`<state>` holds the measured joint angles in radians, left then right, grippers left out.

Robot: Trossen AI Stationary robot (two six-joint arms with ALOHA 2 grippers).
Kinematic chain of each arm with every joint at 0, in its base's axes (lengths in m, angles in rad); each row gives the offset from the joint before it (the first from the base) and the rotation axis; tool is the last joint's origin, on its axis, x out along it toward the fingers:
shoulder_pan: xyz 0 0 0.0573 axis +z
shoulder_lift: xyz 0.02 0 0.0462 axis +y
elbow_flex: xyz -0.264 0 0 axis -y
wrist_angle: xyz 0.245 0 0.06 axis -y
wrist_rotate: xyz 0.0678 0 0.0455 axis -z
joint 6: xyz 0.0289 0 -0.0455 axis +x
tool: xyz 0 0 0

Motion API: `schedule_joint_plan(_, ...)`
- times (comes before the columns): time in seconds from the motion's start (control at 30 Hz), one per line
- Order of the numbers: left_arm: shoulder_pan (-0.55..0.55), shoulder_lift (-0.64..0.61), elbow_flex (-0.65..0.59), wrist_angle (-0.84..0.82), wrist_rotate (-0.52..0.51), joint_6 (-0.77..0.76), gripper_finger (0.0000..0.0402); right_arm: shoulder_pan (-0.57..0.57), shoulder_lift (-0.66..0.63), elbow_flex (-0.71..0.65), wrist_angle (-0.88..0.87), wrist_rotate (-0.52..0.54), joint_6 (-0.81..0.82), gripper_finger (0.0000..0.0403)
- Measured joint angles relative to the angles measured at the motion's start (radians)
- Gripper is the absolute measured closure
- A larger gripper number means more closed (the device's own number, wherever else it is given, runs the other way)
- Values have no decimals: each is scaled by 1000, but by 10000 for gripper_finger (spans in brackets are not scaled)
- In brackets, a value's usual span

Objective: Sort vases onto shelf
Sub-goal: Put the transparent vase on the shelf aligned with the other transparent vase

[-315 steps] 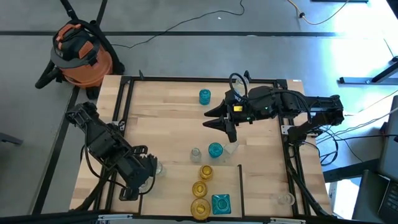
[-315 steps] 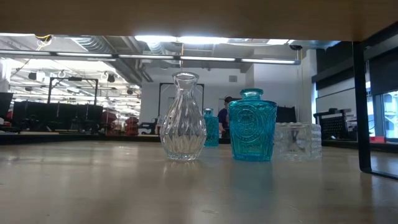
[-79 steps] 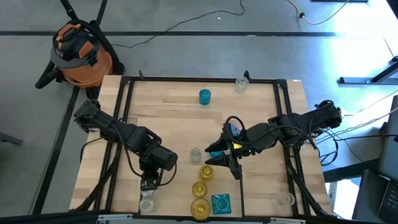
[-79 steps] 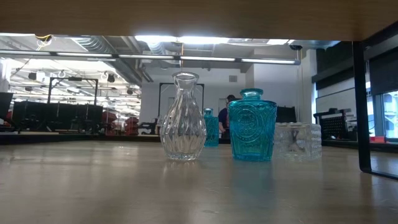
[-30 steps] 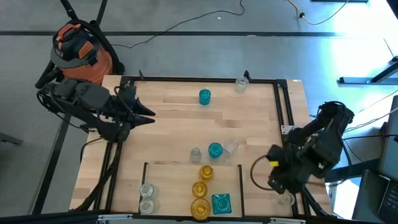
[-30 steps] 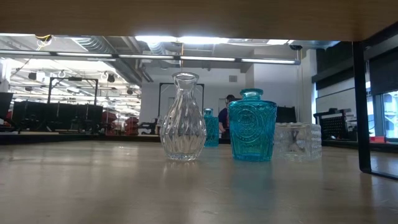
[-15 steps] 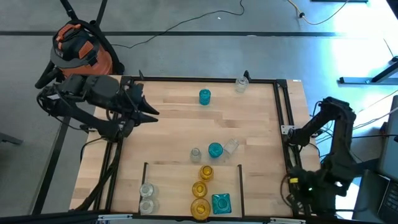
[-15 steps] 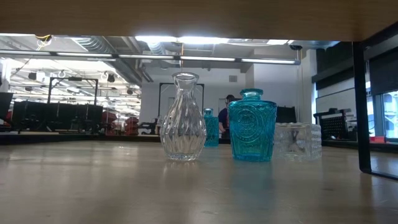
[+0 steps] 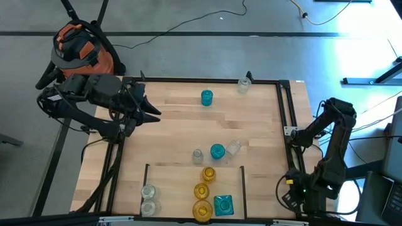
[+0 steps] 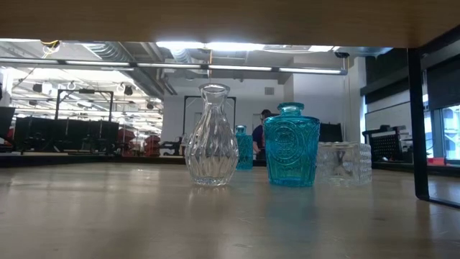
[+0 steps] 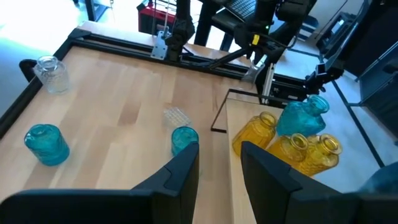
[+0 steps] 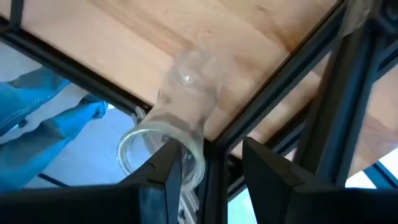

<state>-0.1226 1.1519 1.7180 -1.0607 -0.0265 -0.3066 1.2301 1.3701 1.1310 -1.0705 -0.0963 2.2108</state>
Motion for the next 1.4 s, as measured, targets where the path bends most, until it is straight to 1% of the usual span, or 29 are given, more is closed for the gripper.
schedule_joint_plan(0.13,0,10,0,1,-2,-3,289,0,0,-62,125,17,-21,270)
schedule_joint_plan(0.23,0,26,0,7,-7,0,289,0,0,-118,238,40,-38,287)
schedule_joint_plan(0.3,0,35,0,7,-8,4,289,-2,0,-138,256,40,-43,318)
schedule_joint_plan(0.37,0,51,0,11,-8,12,289,-26,0,-139,240,24,-61,366)
schedule_joint_plan(0.4,2,54,0,10,-8,20,289,-42,-5,-139,226,20,-77,383)
schedule_joint_plan(0.43,4,60,0,9,-8,27,289,-60,-11,-140,219,27,-100,390)
schedule_joint_plan(0.5,9,75,0,16,-8,29,289,-102,-34,-140,185,23,-144,387)
schedule_joint_plan(0.57,15,80,0,16,-8,34,289,-165,-62,-129,122,17,-218,393)
schedule_joint_plan(0.63,23,90,0,21,-8,53,289,-234,-85,-91,28,16,-311,397)
schedule_joint_plan(0.7,31,94,0,25,-8,60,289,-316,-91,-32,-109,31,-422,396)
schedule_joint_plan(0.8,42,106,0,30,-19,66,289,-457,-92,87,-285,102,-613,398)
schedule_joint_plan(0.9,54,132,0,45,-38,108,289,-606,-92,206,-363,220,-789,399)
schedule_joint_plan(1.0,66,182,0,106,-55,191,289,-752,-92,311,-308,327,-956,399)
schedule_joint_plan(1.07,68,225,0,158,-84,239,289,-842,-92,358,-250,367,-1070,400)
schedule_joint_plan(1.13,68,264,0,197,-88,288,288,-918,-93,397,-157,390,-1168,400)
schedule_joint_plan(1.23,71,321,0,278,-101,291,274,-1001,-92,431,-41,394,-1284,401)
schedule_joint_plan(1.33,79,365,0,361,-125,294,240,-1051,-92,434,78,374,-1350,401)
schedule_joint_plan(1.4,89,386,0,426,-140,293,211,-1070,-81,434,119,351,-1376,401)
